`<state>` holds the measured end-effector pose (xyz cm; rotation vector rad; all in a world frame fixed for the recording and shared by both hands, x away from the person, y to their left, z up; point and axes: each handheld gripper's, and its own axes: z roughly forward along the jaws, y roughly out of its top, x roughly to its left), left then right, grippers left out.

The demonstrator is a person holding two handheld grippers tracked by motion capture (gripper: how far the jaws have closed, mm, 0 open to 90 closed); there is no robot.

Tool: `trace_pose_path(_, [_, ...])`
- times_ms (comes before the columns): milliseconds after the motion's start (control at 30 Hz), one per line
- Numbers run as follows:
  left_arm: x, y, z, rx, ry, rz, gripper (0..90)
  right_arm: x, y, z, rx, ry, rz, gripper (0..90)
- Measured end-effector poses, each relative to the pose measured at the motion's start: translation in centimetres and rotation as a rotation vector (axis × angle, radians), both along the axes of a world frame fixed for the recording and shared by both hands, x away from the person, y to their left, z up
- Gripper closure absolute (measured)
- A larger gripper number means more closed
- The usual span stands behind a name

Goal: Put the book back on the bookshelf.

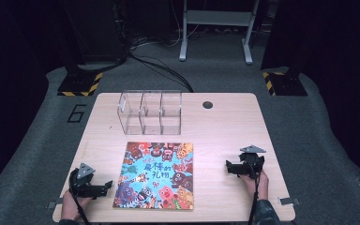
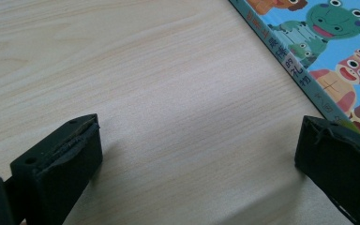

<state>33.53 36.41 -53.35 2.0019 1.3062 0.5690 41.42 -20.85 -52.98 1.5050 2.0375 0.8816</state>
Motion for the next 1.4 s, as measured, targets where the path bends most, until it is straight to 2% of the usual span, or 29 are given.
trace_pose_path(133, [0.0, 0.0, 0.0, -0.001, -0.002, 0.001, 0.9, -0.1, 0.1, 0.0, 0.0, 0.006, -0.019, 0.0])
trace_pose_path(167, [0.0, 0.0, 0.0, 0.0, -0.003, 0.001, 0.9, -0.1, 0.0, 0.0, -0.006, 0.006, -0.005, 0.0])
trace_pose_path(533, [0.0, 0.2, 0.1, 0.011, -0.009, -0.001, 2.2, -0.2, 0.1, 0.1, -0.005, 0.0, 0.002, 1.3])
trace_pose_path(633, [0.1, 0.4, 0.4, -0.007, 0.014, 0.011, 0.0, -0.2, 0.1, 0.1, -0.005, 0.0, 0.002, 1.3])
trace_pose_path(667, [0.2, 0.5, 0.6, -0.025, 0.019, 0.016, 0.0, -0.1, 0.1, 0.0, -0.004, 0.0, 0.002, 1.3])
trace_pose_path(700, [0.0, 0.7, 1.3, -0.06, -0.001, 0.046, 0.0, -0.1, 0.1, 0.0, -0.004, -0.001, 0.003, 1.3])
trace_pose_path(767, [0.0, 0.8, 1.8, -0.074, 0.013, 0.038, 0.0, -0.1, 0.1, 0.0, -0.004, -0.001, 0.002, 1.3])
trace_pose_path(800, [-0.1, 0.7, 2.0, -0.091, 0.003, 0.039, 0.0, -0.1, 0.1, 0.0, -0.004, -0.001, 0.002, 1.3])
trace_pose_path(900, [0.0, 0.0, 2.6, -0.085, -0.007, 0.011, 0.0, -0.1, 0.1, 0.0, -0.004, -0.001, 0.002, 1.3])
trace_pose_path(933, [0.0, -0.2, 2.8, -0.076, -0.003, 0.001, 0.0, -0.1, 0.1, 0.0, -0.004, -0.001, 0.001, 1.3])
trace_pose_path(1067, [0.1, -1.4, 2.7, -0.101, -0.002, -0.023, 0.0, -0.1, 0.1, 0.0, -0.004, 0.0, 0.001, 1.3])
trace_pose_path(1233, [1.0, -3.3, 2.6, -0.109, 0.019, -0.066, 0.0, -0.1, 0.1, 0.0, -0.004, -0.001, 0.002, 1.4])
trace_pose_path(1400, [1.4, -4.4, 2.4, -0.116, 0.043, -0.089, 0.0, -0.1, 0.1, 0.0, -0.003, -0.001, 0.002, 1.8])
